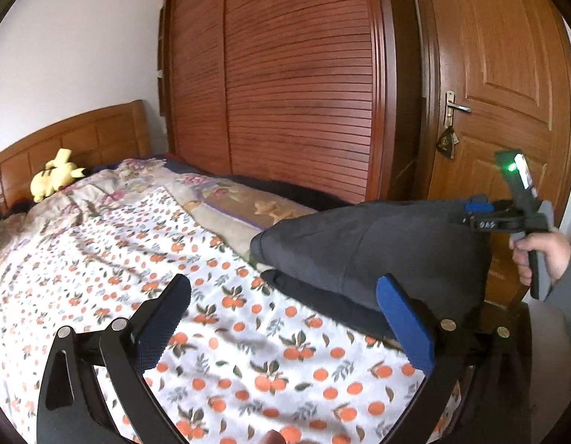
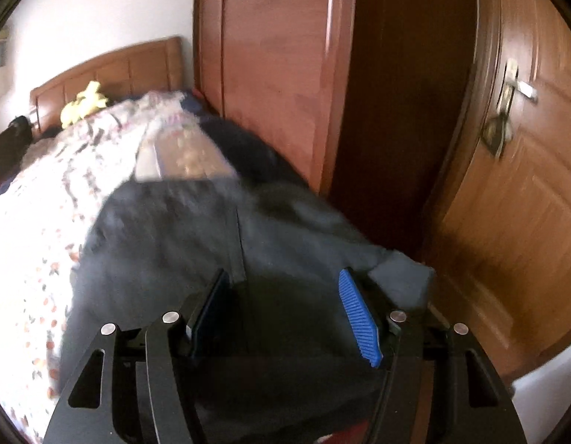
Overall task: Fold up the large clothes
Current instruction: 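Lower the jacket onto the bed edge by the wardrobe and open both grippers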
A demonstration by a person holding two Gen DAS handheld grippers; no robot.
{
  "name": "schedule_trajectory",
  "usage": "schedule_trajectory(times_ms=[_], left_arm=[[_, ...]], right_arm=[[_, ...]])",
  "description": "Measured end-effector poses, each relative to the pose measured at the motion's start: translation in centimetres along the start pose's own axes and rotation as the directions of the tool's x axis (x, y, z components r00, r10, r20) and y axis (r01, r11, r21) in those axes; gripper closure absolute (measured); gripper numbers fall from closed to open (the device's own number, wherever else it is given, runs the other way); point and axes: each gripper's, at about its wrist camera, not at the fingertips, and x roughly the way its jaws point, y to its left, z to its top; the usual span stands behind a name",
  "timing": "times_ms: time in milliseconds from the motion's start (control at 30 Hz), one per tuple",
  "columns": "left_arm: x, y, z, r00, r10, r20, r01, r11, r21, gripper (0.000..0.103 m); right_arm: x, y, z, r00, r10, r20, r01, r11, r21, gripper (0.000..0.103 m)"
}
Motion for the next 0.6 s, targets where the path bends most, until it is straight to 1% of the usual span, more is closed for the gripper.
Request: schedule_trajectory(times_ms=[67,167,300,333,400,433,500,533,600], left_arm=[[-1.3,0.0,-0.7,1.000,0.006,0.000,-0.006,1.000,-0.013,0.002],[-2.6,0.0,-1.6,1.000,0.019,-0.008,-0.019,0.999,-0.030,0.002],[-4.5,0.2,-2.6,0.999,0.050,-0.016,-0.050,0.998,-0.039,0.002],[-5.0,0.3,-2.8,0.998,0.053,-0.017,-0.054,0.998,-0.044,0.002],[-6.3,0.5,-3.3,0.997,0.068,-0.018,-0.069,0.996,-0.049,0.002],[-6.9,0.5,-3.5,0.997,0.074,-0.021,-0.075,0.996,-0.052,0.002],[-8.1,0.7,-4.0,0.996,0.080,-0.027,-0.081,0.995,-0.061,0.002],[-8.6,0.7,-4.1,0.996,0.085,-0.027,-0.086,0.994,-0.066,0.002],[-10.2,0.7,-4.7,0.994,0.106,-0.023,-0.107,0.992,-0.073,0.002]], right_arm=[[0.5,-0.3,-1.0,1.000,-0.004,0.007,0.004,1.000,0.014,0.043],[0.4,-0.6,-1.5,1.000,-0.004,0.016,0.004,0.999,0.049,0.042],[-1.1,0.6,-0.9,0.998,-0.059,0.025,0.058,0.998,0.019,0.041],[-1.8,1.1,-0.7,0.997,-0.062,0.035,0.061,0.998,0.007,0.035],[-3.4,1.8,-0.6,0.996,-0.060,0.066,0.061,0.998,-0.012,0.028],[-4.4,2.3,-0.5,0.994,-0.060,0.087,0.062,0.998,-0.023,0.022],[-6.0,3.3,-0.3,0.992,-0.048,0.120,0.052,0.998,-0.033,0.015],[-6.9,4.0,-0.3,0.990,-0.027,0.136,0.032,0.999,-0.038,0.013],[-8.6,5.7,-0.4,0.986,0.000,0.166,0.009,0.999,-0.054,0.010]])
